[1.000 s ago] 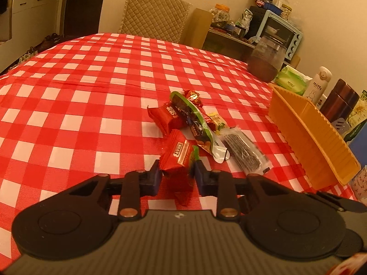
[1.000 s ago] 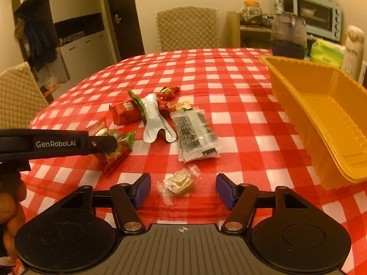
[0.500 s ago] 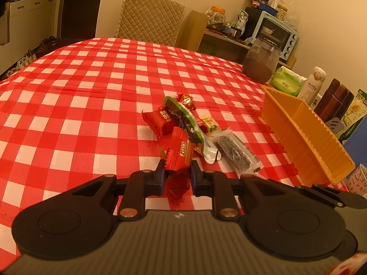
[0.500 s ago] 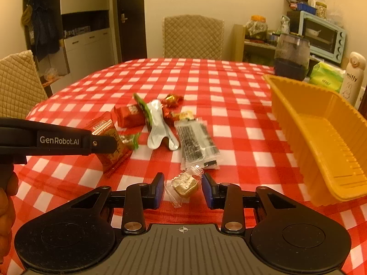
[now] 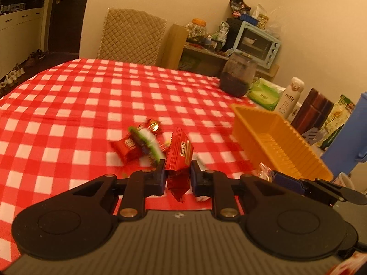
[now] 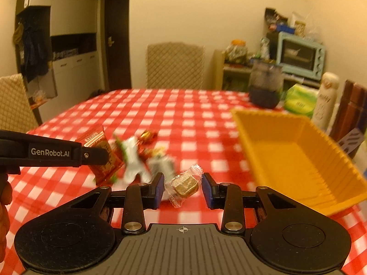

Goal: Organize snacks
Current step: 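Carry both held snacks into the orange tray and open both tools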

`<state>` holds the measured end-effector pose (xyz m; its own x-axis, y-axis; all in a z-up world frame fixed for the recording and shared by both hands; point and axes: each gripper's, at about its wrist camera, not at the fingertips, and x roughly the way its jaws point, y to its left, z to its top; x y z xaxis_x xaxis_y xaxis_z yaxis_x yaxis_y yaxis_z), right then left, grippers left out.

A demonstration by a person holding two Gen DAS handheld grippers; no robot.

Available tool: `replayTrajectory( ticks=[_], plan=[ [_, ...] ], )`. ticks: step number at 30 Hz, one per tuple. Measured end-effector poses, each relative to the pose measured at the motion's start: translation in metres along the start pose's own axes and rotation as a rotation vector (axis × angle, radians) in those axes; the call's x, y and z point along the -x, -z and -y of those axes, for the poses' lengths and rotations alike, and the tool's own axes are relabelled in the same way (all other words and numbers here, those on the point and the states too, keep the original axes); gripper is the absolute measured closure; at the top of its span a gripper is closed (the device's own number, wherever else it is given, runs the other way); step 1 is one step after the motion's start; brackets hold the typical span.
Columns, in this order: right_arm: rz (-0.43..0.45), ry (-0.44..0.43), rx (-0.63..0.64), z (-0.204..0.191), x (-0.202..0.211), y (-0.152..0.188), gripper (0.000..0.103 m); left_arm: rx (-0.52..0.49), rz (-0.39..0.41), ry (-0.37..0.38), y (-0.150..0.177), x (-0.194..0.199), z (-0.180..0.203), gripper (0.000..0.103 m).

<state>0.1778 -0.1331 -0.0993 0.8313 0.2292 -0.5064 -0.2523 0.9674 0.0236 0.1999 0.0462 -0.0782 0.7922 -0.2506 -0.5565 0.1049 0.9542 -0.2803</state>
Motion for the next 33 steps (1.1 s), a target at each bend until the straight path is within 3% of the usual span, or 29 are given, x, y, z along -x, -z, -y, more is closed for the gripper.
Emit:
replayTrajectory(
  ticks=[10, 17, 22, 33],
  plan=[
    [0.065, 0.151, -0.071, 0.078, 0.021, -0.031, 0.067, -0.041, 0.047, 0.167, -0.041, -0.016, 0.070, 0.084],
    [0.062, 0.222, -0.133, 0.138, 0.027, -0.035, 0.067, -0.120, 0.012, 0.270, -0.050, -0.045, 0.126, 0.084],
    [0.034, 0.243, -0.227, 0.172, 0.021, -0.026, 0.067, -0.159, -0.028, 0.301, -0.046, -0.068, 0.150, 0.084],
    [-0.013, 0.239, -0.304, 0.186, 0.007, -0.020, 0.067, -0.178, -0.124, 0.322, -0.027, -0.106, 0.161, 0.081]
  ],
)
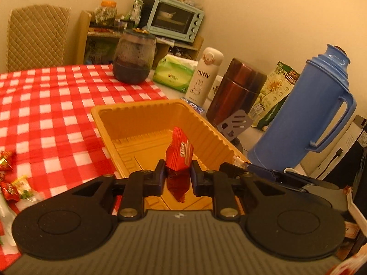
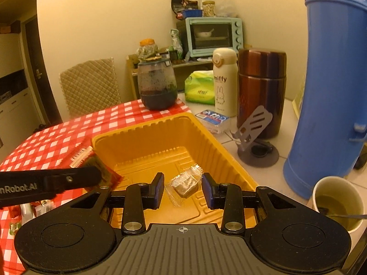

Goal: Organize snacks
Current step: 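Carry both held snacks into the orange tray and open both tools, then grasp green-wrapped candy with left tool while right grasps dark-stick packet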

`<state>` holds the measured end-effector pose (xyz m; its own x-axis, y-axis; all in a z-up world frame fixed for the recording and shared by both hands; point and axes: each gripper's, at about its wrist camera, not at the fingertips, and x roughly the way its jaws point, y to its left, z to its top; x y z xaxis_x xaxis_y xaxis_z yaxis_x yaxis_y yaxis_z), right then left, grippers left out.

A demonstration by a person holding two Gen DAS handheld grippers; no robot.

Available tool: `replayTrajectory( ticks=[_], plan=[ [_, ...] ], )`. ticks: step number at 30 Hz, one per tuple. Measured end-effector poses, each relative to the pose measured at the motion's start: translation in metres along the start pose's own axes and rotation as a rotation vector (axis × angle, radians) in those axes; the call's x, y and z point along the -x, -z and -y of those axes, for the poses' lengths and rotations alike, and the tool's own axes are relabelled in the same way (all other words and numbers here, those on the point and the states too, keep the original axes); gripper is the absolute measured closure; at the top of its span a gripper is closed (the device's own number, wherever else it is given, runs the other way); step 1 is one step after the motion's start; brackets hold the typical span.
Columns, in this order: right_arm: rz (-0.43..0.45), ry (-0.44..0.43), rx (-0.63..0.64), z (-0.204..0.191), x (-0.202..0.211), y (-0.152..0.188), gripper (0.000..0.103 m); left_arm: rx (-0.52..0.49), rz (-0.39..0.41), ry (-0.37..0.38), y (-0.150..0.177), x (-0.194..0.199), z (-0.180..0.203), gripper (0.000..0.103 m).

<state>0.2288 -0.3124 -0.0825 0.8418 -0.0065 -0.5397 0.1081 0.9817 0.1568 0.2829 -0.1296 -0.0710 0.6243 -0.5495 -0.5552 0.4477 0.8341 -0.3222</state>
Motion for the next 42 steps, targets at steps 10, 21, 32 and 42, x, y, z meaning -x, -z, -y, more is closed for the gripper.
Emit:
replayTrajectory(
  ticks=[10, 21, 32, 42],
  plan=[
    [-0.019, -0.022, -0.030, 0.002, -0.005, 0.000, 0.067, 0.001, 0.012, -0.046, -0.002, 0.009, -0.009, 0.072],
    [-0.014, -0.081, -0.108, 0.004, -0.002, -0.002, 0.047, -0.018, 0.037, -0.124, -0.003, 0.029, -0.017, 0.053],
    [0.033, -0.107, -0.083, -0.025, 0.013, -0.007, 0.047, 0.011, 0.075, -0.191, 0.001, 0.069, -0.045, 0.046],
    [0.052, -0.180, -0.030, -0.085, 0.023, 0.001, 0.047, 0.060, 0.116, -0.306, 0.015, 0.117, -0.086, 0.042]
  ],
)
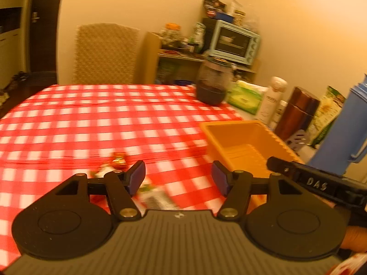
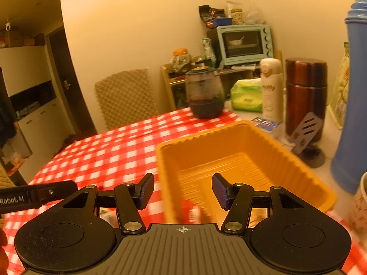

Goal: Organize snacks
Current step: 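Grasp green-wrapped candy with left tool while right grasps dark-stick packet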

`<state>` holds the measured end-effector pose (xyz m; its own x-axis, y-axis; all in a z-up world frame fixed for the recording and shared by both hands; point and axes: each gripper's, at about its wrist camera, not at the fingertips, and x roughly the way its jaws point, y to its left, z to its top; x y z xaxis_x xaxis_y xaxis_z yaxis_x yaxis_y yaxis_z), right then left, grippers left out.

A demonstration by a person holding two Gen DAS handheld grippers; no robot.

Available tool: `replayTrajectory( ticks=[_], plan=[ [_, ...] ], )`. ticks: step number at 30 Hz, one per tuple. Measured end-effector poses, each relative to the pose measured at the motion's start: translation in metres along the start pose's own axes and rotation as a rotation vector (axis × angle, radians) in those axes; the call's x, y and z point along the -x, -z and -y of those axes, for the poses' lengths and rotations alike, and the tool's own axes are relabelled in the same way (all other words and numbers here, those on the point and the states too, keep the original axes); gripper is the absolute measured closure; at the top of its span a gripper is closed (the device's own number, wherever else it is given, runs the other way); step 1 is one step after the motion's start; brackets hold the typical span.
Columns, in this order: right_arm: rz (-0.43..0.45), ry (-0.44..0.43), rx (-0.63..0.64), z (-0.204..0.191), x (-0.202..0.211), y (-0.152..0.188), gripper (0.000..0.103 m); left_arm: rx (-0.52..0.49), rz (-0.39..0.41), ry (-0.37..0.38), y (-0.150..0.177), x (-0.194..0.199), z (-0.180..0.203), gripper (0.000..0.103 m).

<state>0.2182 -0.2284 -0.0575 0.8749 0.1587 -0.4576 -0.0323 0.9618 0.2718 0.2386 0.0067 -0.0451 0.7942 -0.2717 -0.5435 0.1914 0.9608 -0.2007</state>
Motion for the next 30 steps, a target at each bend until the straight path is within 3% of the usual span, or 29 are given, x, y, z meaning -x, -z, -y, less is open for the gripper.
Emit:
replayTrajectory(
  ticks=[11, 17, 25, 30],
  plan=[
    [-0.030, -0.072, 0.074, -0.038, -0.007, 0.011, 0.047, 0.094, -0.003, -0.137, 0.025, 0.036, -0.065, 0.041],
    [-0.069, -0.121, 0.150, -0.061, -0.015, 0.025, 0.047, 0.087, -0.002, -0.187, 0.034, 0.042, -0.082, 0.041],
    [-0.180, -0.180, 0.316, -0.085, -0.051, 0.057, 0.047, 0.102, -0.050, -0.193, 0.048, 0.031, -0.100, 0.041],
    [-0.235, -0.187, 0.335, -0.086, -0.072, 0.067, 0.047, 0.070, -0.101, -0.163, 0.054, 0.020, -0.101, 0.041]
  ],
)
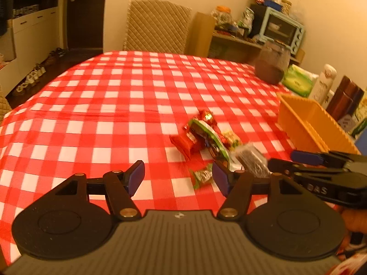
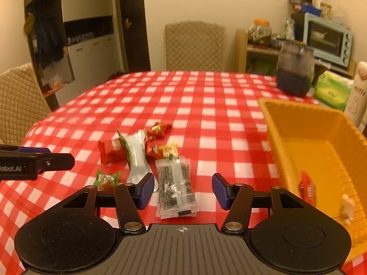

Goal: Organize snacks
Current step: 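Grasp green-wrapped candy with left tool while right grasps dark-stick packet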

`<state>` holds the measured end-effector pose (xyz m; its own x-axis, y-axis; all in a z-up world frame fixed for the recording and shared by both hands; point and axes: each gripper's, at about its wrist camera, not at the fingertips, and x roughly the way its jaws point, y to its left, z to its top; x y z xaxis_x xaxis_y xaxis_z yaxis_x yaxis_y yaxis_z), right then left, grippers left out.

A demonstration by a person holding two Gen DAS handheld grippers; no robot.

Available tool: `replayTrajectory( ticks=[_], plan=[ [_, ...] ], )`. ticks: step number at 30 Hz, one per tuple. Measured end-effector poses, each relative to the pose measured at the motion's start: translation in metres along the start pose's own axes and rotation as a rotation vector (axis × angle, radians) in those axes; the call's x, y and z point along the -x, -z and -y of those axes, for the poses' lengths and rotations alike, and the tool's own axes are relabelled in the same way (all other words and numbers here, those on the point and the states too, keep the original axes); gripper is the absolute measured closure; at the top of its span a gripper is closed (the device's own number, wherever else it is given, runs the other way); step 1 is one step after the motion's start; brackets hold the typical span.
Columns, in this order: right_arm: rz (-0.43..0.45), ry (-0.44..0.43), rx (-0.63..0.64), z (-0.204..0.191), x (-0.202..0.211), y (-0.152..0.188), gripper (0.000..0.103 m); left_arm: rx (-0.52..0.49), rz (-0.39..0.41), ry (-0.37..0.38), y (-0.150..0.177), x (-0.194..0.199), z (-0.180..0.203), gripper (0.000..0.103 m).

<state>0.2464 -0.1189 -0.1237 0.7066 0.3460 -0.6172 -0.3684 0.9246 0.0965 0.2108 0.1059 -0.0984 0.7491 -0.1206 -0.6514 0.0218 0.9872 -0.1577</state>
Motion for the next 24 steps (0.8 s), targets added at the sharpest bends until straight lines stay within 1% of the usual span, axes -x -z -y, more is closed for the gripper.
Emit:
replayTrajectory(
  ticks=[4, 9, 13, 16, 17, 19, 24],
  plan=[
    [-0.051, -0.008, 0.009, 0.008, -0.023, 0.002, 0.047, -0.049, -0.024, 0.013, 0.003, -0.009, 0.002, 0.041],
    [-0.067, -0.022, -0.004, 0.012, -0.031, 0.000, 0.047, -0.137, -0.054, 0.040, 0.002, -0.020, 0.010, 0.041],
    [-0.072, -0.038, 0.009, 0.008, -0.036, -0.002, 0.047, -0.208, -0.079, 0.075, 0.003, -0.029, 0.017, 0.043],
    [-0.088, -0.040, 0.029, 0.003, -0.040, -0.001, 0.048, -0.243, -0.095, 0.084, 0.006, -0.036, 0.021, 0.044],
    [-0.099, -0.039, 0.034, 0.002, -0.043, 0.000, 0.049, -0.249, -0.102, 0.083, 0.007, -0.039, 0.021, 0.045],
    [-0.105, -0.042, 0.036, 0.003, -0.045, 0.001, 0.059, -0.260, -0.111, 0.087, 0.009, -0.043, 0.022, 0.047],
    [-0.112, -0.035, 0.023, 0.003, -0.044, 0.001, 0.063, -0.309, -0.104, 0.091, 0.010, -0.048, 0.026, 0.049]
  ],
)
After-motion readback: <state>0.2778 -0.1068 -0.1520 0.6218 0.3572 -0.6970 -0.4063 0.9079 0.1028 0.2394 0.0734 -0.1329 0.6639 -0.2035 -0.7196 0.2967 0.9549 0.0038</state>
